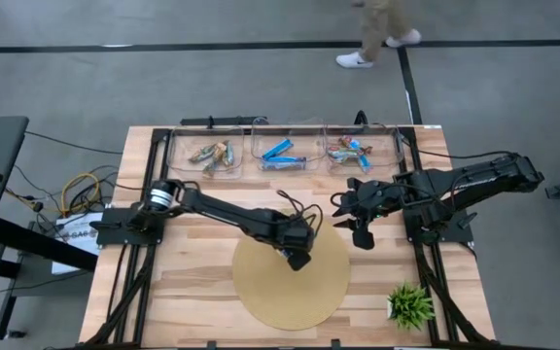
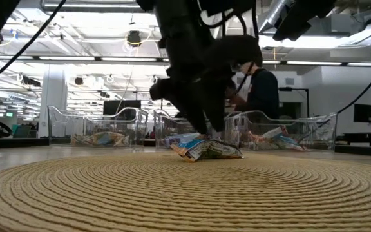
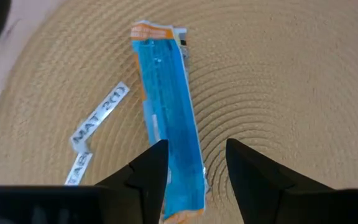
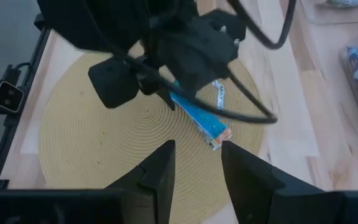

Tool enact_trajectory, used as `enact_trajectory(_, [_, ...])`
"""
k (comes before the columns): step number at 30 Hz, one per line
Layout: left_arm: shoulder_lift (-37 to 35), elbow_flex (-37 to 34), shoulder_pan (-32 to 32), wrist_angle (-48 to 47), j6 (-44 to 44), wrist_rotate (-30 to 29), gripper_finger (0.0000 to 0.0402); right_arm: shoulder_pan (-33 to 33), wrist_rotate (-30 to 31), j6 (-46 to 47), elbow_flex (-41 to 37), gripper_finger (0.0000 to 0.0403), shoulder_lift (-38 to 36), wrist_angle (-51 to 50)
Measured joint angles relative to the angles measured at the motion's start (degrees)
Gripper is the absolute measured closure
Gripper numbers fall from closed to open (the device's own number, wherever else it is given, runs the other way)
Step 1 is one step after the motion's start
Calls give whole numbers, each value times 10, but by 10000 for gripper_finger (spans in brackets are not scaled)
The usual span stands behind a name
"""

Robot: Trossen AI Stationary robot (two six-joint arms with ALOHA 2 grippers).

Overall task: Pick and place Granola Bars by type
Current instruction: Put the orange granola bar into the left transparent bin

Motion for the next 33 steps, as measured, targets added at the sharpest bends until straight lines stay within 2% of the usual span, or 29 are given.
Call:
enact_trajectory(11, [36,5,3,-12,-4,27,247,0,0,0,0,280,0,-3])
enact_trajectory(15, [43,3,3,-17,-7,26,258,0,0,0,0,280,0,-3])
enact_trajectory(18, [42,4,3,-18,-7,26,285,0,0,0,0,280,0,-3])
enact_trajectory(26, [41,6,3,-14,-8,36,388,0,-1,-1,0,280,0,-3])
enact_trajectory(30, [33,6,6,-15,-33,34,379,0,-2,-2,0,280,0,-2])
enact_trajectory(33, [13,6,13,-29,-52,5,365,0,-2,-6,0,280,-1,6])
